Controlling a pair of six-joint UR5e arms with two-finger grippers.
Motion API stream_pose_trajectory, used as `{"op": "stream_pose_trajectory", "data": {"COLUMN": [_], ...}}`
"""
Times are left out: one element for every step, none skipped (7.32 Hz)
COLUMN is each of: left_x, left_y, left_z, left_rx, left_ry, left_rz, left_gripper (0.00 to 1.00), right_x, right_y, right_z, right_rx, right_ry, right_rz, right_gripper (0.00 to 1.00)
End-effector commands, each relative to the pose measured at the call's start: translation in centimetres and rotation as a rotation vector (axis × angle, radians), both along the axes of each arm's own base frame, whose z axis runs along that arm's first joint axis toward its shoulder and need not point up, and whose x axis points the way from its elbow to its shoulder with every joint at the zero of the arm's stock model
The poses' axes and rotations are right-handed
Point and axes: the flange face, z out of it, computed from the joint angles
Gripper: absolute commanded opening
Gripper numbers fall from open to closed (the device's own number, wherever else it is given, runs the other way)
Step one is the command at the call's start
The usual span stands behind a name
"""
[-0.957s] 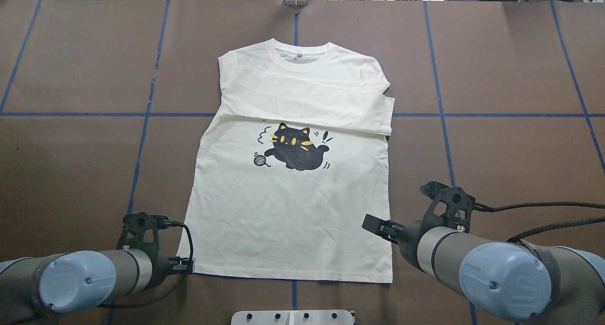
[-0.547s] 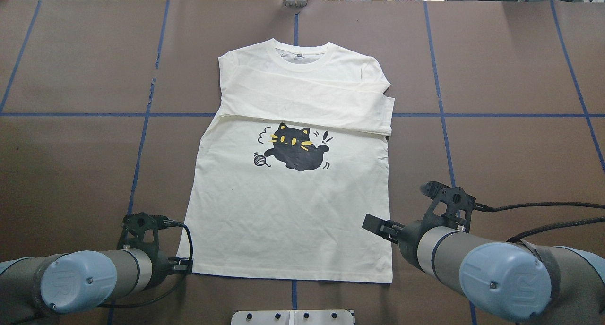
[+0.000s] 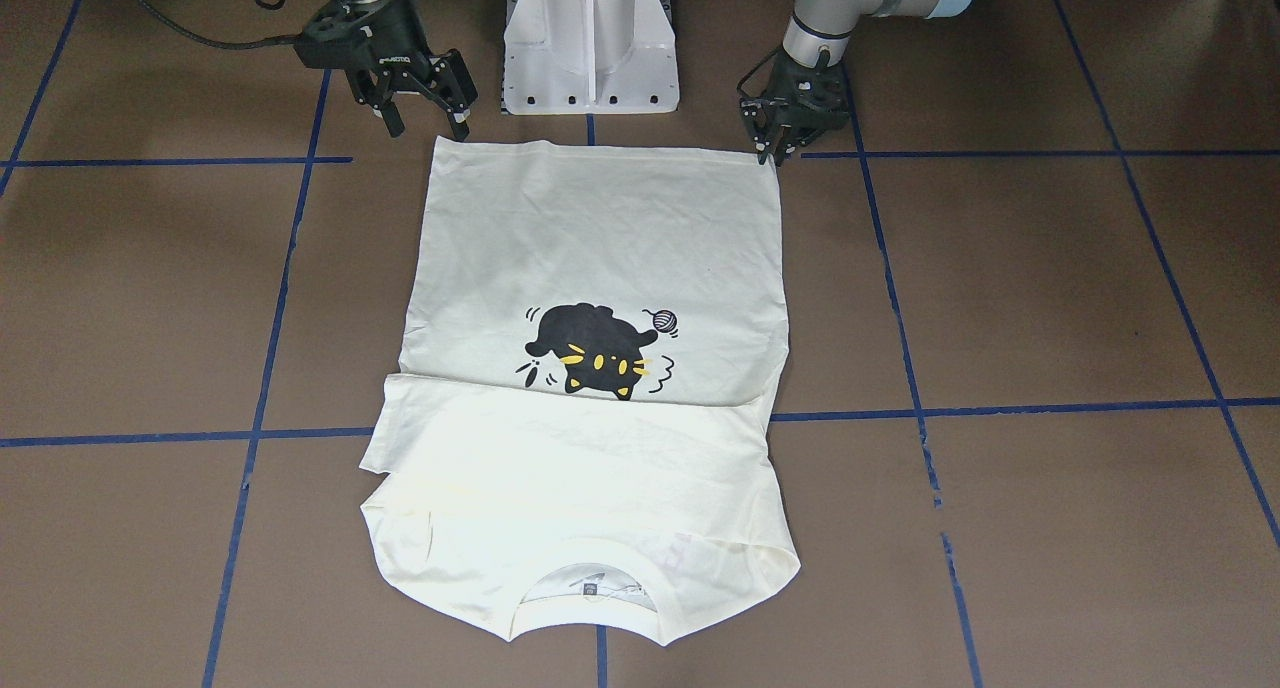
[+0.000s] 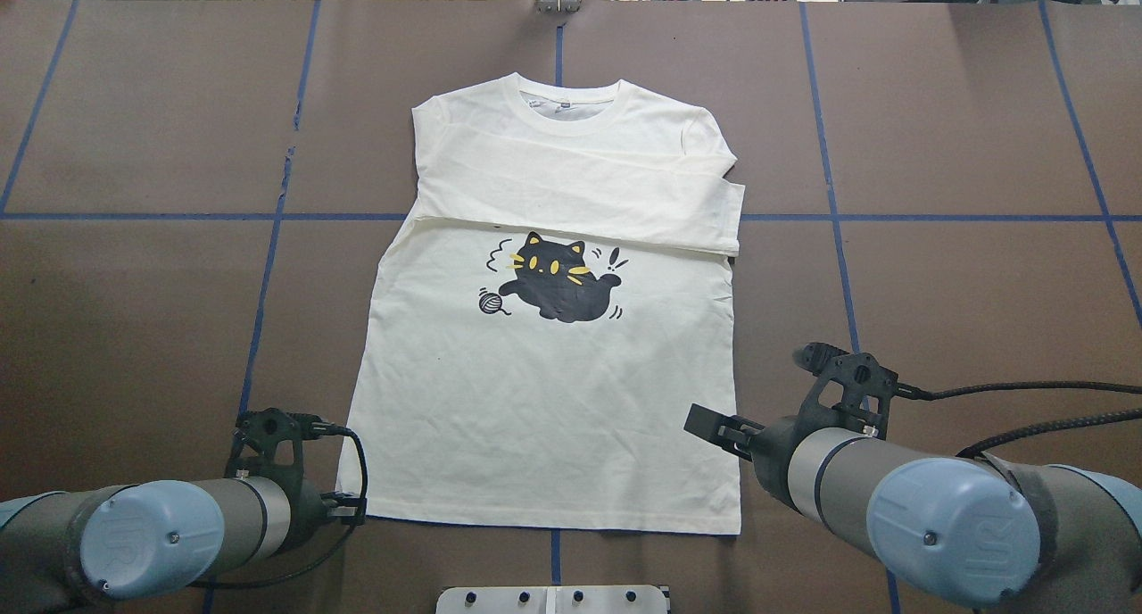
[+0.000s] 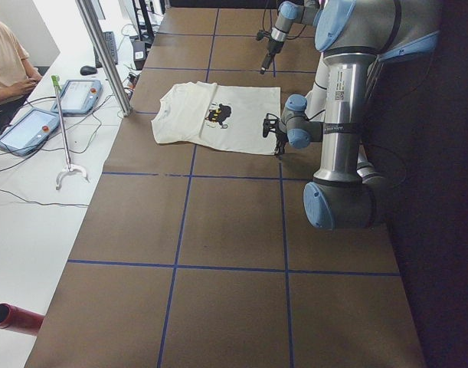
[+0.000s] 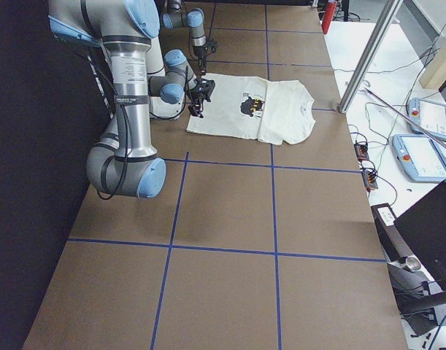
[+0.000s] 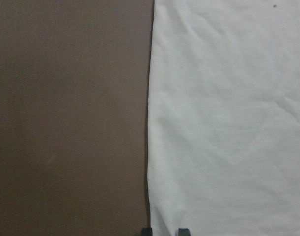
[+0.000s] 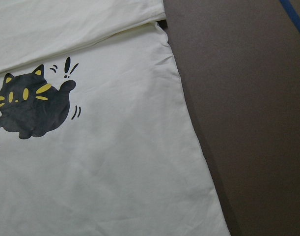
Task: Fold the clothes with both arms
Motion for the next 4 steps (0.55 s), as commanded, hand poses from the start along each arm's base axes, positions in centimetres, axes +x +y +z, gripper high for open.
{"op": "stream_pose_trajectory", "data": {"left_x": [0.1, 0.2, 0.1, 0.2], "left_y": [0.1, 0.1, 0.1, 0.1], "left_z": [-0.2, -0.1, -0.4, -0.6], "left_rx": [0.002, 0.017, 0.018, 0.019], "left_ry": [0.004, 0.000, 0.005, 0.009], "left_rz": [0.001, -0.014, -0.015, -0.014], "left_gripper": [0.00, 0.00, 0.00, 0.00], "right_x": [0.0, 0.1, 0.1, -0.4], "right_y": [0.1, 0.3, 0.4, 1.4], "right_z": [0.3, 1.2, 1.4, 1.7], "right_rx": [-0.003, -0.007, -0.035, -0.086], "right_ry": [0.007, 0.025, 0.019, 0.007], "right_rz": [-0.002, -0.005, 0.013, 0.028], "right_gripper": [0.98, 0.97, 0.93, 0.83]}}
